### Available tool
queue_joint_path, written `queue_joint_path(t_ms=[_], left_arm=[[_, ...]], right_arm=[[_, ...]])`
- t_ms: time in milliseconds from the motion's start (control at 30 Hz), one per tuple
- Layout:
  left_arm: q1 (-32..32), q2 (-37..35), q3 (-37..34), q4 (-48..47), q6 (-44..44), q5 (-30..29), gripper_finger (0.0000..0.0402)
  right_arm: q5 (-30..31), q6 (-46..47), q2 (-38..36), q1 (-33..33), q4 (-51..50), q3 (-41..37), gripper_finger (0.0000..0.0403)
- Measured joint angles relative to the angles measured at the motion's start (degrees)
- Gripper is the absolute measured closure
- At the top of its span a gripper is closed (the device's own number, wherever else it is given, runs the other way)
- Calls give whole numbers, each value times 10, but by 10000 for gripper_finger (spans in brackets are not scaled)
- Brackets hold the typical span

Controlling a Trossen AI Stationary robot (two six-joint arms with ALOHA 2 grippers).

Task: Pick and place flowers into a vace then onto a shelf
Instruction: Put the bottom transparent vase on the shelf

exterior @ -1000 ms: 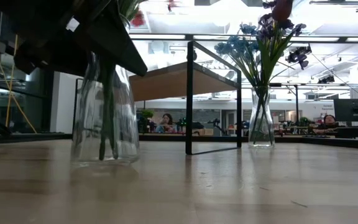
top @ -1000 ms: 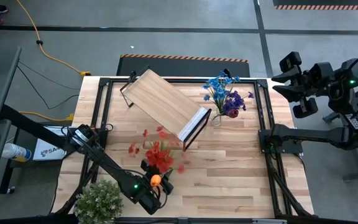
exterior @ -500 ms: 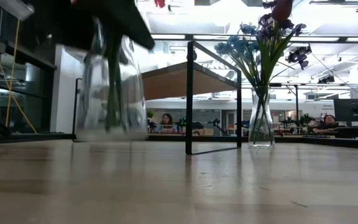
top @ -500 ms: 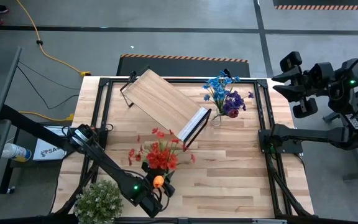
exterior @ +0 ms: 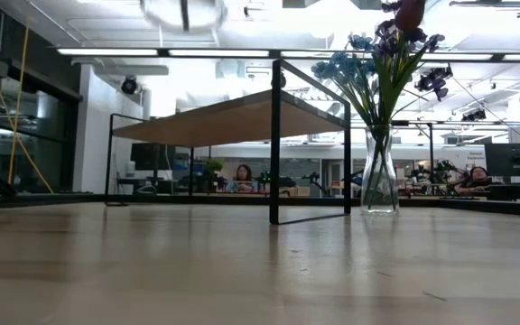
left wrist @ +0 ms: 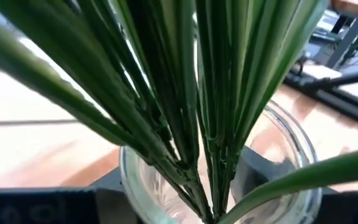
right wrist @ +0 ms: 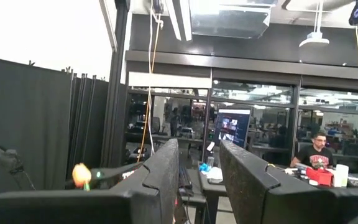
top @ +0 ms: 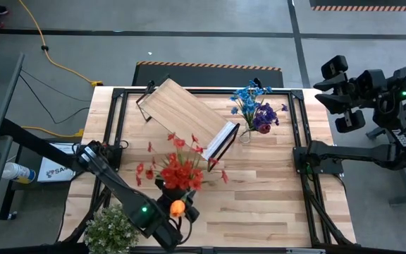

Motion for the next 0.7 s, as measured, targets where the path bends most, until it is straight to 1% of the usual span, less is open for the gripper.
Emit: queue_joint_path(t_ms=[167, 300, 333, 533, 700], left_arm=[[5, -1, 89, -91, 2, -22, 202], [24, -1, 145, -159, 2, -24, 202], [30, -1, 158, -166, 4, -25, 202], [89, -19, 198, -163, 116, -23, 202], [142, -57, 199, -164, 171, -20, 202]], right_arm=[[0, 1, 0, 0, 0, 0, 292], [0, 1, 0, 0, 1, 0, 292], [0, 1, 0, 0, 1, 0, 292], [1, 1, 0, 0, 1, 0, 292], [1, -4, 0, 0, 2, 0, 292]])
